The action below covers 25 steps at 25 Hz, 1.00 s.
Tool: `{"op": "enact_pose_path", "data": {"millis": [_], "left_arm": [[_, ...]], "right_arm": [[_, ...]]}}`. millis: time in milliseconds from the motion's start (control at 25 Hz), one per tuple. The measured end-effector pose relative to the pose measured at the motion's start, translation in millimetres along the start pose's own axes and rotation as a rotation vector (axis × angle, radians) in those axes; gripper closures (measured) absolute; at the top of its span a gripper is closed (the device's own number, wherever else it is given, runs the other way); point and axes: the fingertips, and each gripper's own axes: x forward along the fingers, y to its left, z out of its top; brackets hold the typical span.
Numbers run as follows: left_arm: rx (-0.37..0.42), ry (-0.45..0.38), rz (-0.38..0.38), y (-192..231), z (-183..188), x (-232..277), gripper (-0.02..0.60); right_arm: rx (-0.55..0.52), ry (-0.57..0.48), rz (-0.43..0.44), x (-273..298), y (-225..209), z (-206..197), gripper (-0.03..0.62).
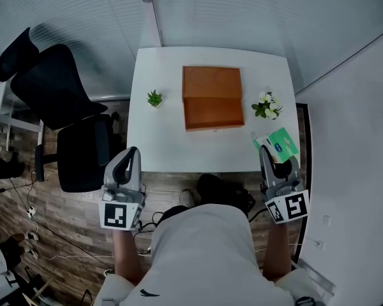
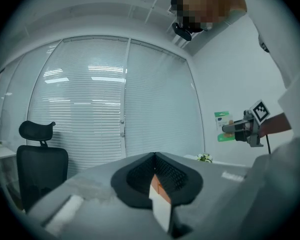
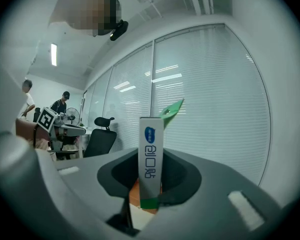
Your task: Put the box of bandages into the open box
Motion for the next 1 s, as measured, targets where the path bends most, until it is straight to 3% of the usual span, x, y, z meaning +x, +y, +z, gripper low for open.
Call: {"op": "enact_pose_path", "data": {"millis": [360,560,720,1000], "left_arm": [[-0.032,0.007,0.072,15.1,2.1,34.5,0.575],[-0.047,0.023,0.073,16.6,-2.6,44.7,0.575],[-0.054,0.034,0.074,19.8,-5.7,46.6,0.575],[-0.053,0.042,0.092,25.1,-9.5,42.3,0.575]], "right_arm": [[-0.047,0.039,0.071,58.8,-32.5,-5.1,0.503],[-0.118,0.083,0.074,83.5,-42.6,-19.8,0.503],[-0.359,0.223,0.01,110.0,-50.4,-51.1,0.503],[-0.929,0.373,-0.095,147.1,-48.8,-92.1,0.503]]}}
